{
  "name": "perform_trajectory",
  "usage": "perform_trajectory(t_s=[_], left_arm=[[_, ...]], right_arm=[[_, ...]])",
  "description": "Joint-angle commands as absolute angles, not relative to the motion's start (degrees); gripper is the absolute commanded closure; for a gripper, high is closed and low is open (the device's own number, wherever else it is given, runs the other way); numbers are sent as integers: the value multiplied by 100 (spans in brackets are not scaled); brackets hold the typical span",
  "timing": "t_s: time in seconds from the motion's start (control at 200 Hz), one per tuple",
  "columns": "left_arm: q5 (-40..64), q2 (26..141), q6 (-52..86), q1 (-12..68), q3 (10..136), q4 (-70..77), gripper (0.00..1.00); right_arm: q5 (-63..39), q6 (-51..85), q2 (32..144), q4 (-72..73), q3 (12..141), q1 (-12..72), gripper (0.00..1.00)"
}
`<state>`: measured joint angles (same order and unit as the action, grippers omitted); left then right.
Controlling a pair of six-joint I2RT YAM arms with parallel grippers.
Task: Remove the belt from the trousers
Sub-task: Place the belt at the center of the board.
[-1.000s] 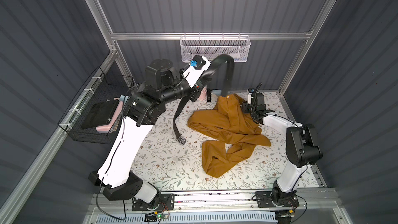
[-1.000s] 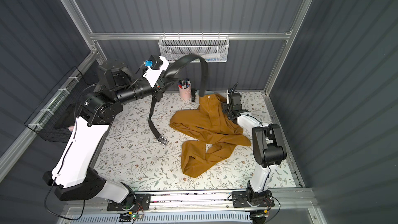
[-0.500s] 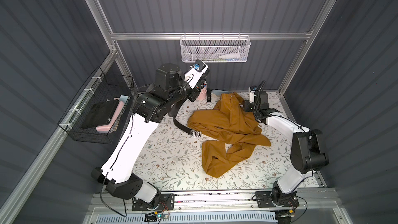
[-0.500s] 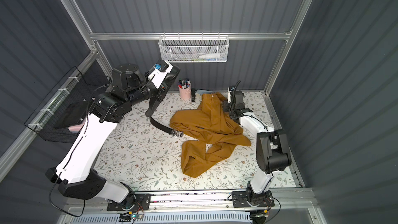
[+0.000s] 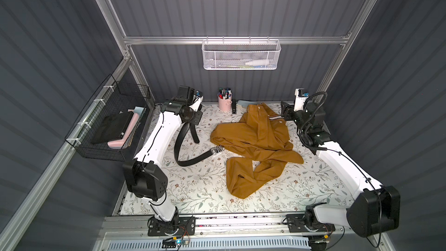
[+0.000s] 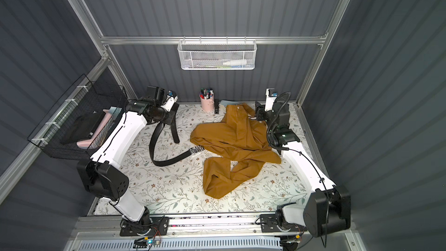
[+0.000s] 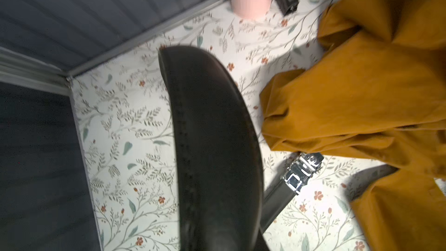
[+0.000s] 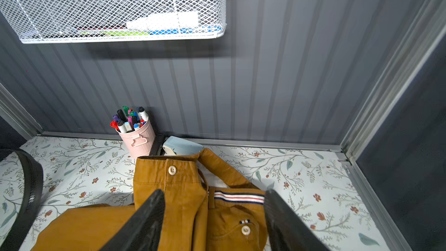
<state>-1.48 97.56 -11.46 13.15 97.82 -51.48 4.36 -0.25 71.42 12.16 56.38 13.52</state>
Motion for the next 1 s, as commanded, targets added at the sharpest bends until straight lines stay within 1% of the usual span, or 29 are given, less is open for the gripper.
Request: perform_trajectory(t_s=[0.0,0.065,0.085,0.15,0.195,0.26,0.36,0.56,0.575,0.585,0.595,0.61,0.745,0.881,0.996], left_arm=[[-133,9746,-932,1137,9366,-5095,96],[-199,9810,-981,1108,9155,-5045,87],[-203,9829,-990,1107,9110,-5049,82],[-246,9898,-1002,1107,8965,-5045,59],[-297,9939,-1015,1107,8888,-5037,50],[-309,10016,-1043,1107,8825,-5076,41],[-76,10043,-1043,1107,8859,-5198,31],[-96,9778,-1078,1107,8932,-5263,21],[-86,9755,-1085,1107,8958,-5290,13],[-70,9736,-1095,1107,8970,-5302,10],[-61,9720,-1102,1107,8990,-5318,4],[-46,9694,-1107,1107,9015,-5337,1],[392,9386,-1158,1107,9280,-5462,0],[1352,8968,-1283,1107,9618,-5536,0],[1977,8661,-1047,1107,9867,-5577,0]], right_arm=[[1104,79,6470,1693,4959,1354,24],[1514,77,6123,1955,4488,1337,17],[1642,86,6036,2006,4365,1323,15],[1951,168,5805,2055,4048,1286,10],[2085,224,5675,2036,3866,1243,9],[2152,318,5538,1975,3676,1183,8],[2171,427,5408,1908,3496,1126,8],[2229,550,5382,1934,3306,1064,6],[2243,553,5391,1940,3292,1064,5],[2255,558,5400,1948,3277,1059,5],[2271,568,5404,1944,3267,1056,5],[2300,575,5419,1954,3257,1055,4],[2496,719,5569,1982,3130,994,1],[2570,714,5651,2122,2963,932,1],[2561,613,5665,2426,2768,871,1]])
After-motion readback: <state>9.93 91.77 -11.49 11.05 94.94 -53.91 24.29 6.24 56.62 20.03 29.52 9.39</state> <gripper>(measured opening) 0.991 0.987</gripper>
